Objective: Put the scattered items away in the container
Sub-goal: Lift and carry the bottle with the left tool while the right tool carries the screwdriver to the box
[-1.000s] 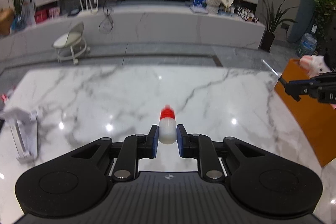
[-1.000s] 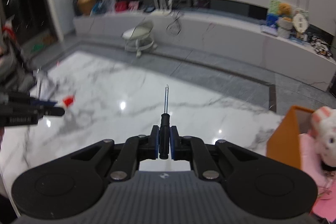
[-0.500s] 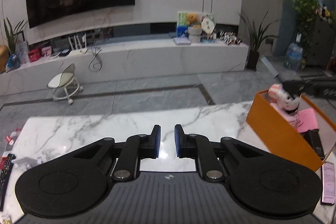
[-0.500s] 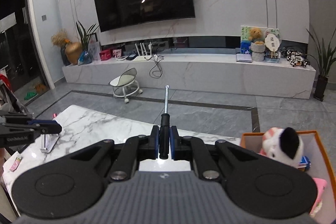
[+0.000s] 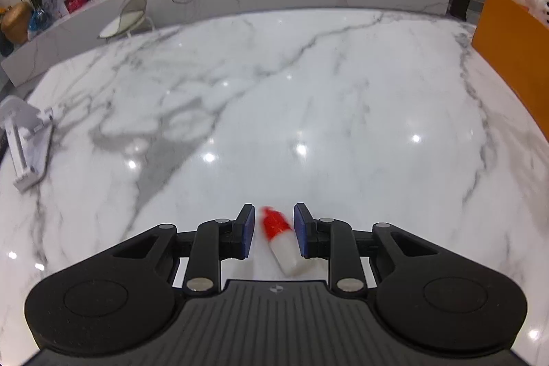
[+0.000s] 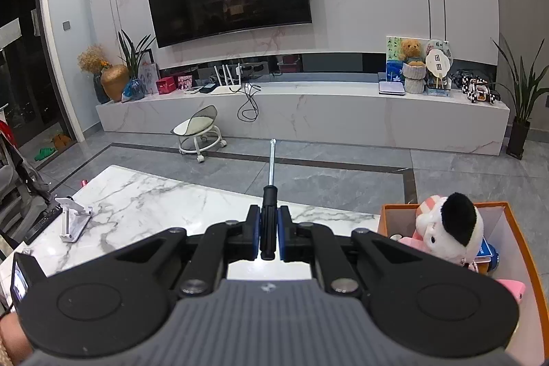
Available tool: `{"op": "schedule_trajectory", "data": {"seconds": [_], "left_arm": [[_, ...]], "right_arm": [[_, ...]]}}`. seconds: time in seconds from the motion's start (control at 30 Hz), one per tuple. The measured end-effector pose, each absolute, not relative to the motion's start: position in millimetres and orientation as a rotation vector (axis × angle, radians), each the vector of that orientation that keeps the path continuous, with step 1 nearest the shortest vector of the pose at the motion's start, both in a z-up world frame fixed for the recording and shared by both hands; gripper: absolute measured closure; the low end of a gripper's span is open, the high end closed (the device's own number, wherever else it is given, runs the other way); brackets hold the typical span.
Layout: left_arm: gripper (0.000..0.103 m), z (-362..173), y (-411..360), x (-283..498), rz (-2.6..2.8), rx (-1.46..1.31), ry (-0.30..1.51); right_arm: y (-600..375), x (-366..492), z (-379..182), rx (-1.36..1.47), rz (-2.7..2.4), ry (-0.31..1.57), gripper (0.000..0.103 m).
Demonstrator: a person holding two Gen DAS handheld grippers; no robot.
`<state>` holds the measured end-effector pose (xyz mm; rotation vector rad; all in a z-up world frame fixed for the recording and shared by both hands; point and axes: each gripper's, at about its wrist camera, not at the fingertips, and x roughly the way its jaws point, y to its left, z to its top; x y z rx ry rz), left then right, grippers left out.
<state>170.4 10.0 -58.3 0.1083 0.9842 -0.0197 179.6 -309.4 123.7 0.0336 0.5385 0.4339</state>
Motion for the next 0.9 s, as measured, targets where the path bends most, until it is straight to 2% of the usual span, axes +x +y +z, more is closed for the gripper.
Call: {"op": "schedule_trajectory", "data": {"seconds": [0.1, 0.17, 0.47, 0.9], "left_arm": [[0.074, -55, 15, 168, -0.023, 0.099, 0.982], [0.082, -52, 15, 167, -0.033, 0.089, 0.988], [0.083, -38, 12, 156, -0.057, 0.021, 0.985], [0.083, 88, -88, 167, -0.258, 0.07, 0.672]], "right_arm": [[-307, 180, 123, 0.03, 0.442, 0.54, 0.092], [-306, 181, 122, 0.026, 0.442, 0.541, 0.092], [-319, 175, 127, 0.042, 0.431, 0.524, 0.092], [-349, 171, 141, 0.071, 0.375, 0.477, 0.092]]}}
